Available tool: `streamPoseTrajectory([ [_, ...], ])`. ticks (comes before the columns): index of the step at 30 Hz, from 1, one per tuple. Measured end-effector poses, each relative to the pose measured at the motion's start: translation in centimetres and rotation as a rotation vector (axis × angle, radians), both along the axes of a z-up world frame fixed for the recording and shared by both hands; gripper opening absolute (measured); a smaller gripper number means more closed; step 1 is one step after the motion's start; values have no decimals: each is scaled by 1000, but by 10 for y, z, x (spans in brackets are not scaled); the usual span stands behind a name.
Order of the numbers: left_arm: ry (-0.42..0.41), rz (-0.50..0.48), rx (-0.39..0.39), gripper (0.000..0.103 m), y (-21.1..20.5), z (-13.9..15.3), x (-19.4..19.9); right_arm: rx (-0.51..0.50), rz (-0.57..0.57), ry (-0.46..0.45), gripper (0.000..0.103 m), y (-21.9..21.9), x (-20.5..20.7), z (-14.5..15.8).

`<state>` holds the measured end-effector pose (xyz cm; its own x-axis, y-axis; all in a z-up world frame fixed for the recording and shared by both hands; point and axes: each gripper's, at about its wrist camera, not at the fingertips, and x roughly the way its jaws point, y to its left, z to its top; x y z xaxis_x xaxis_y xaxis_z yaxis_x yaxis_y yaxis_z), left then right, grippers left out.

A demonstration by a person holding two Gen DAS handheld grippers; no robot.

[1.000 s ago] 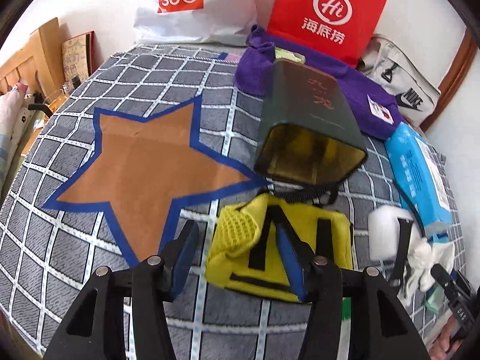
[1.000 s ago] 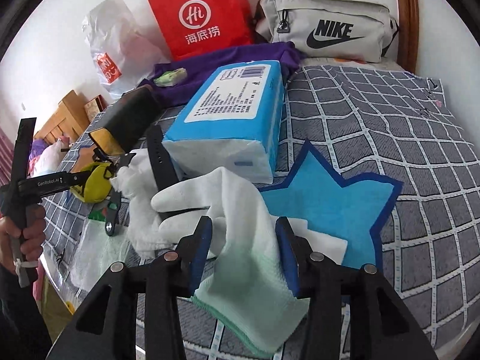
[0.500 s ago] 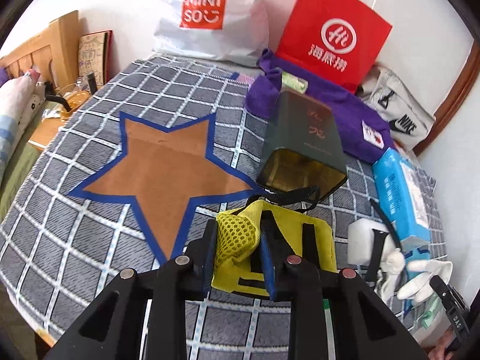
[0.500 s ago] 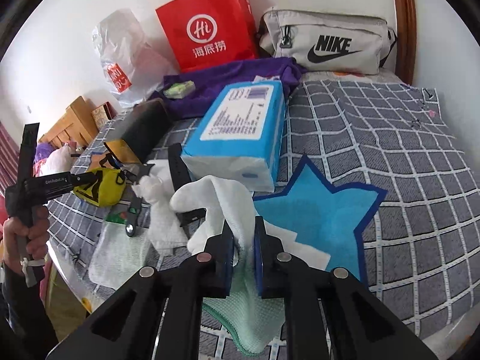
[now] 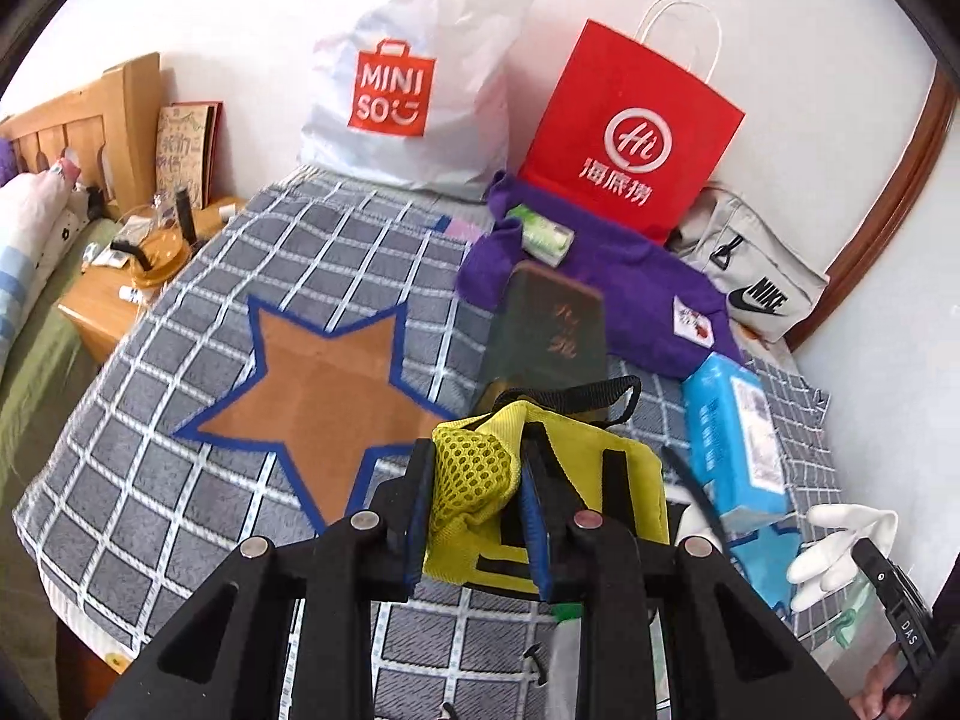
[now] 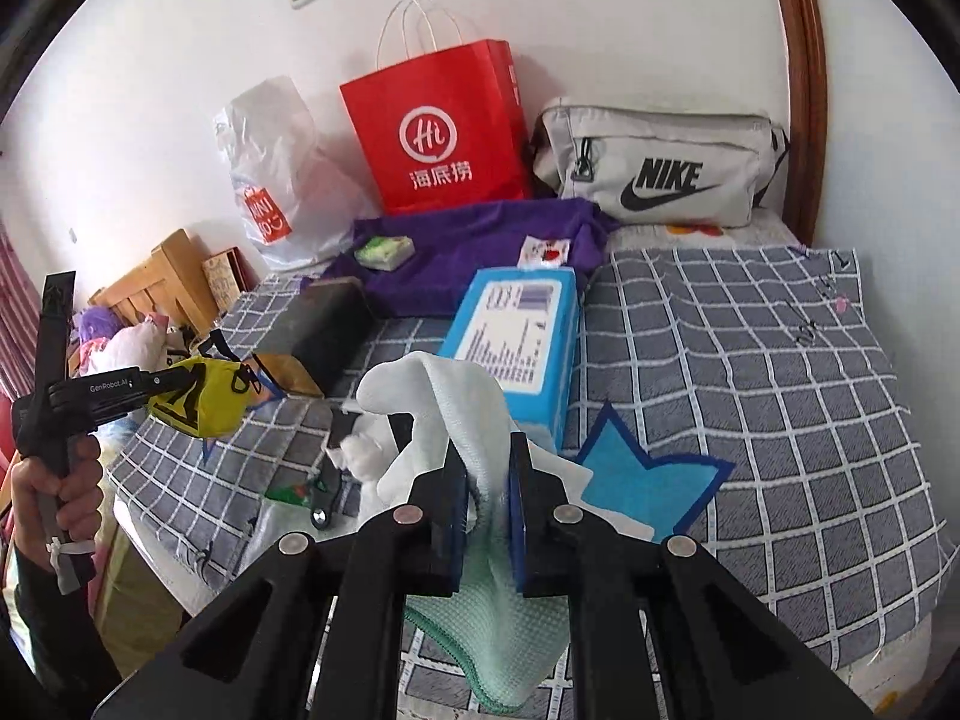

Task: Organize soft objects
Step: 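Carry the glove and the yellow pouch over the purple towel with both tools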

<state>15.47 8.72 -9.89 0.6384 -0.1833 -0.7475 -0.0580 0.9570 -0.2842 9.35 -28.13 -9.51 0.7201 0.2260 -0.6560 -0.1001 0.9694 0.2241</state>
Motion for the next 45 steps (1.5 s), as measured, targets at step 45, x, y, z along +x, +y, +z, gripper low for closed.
streamPoseTrajectory([
  [45,43,-47,33,25,-55,11,210,-21,-39,-5,12,6,232,17],
])
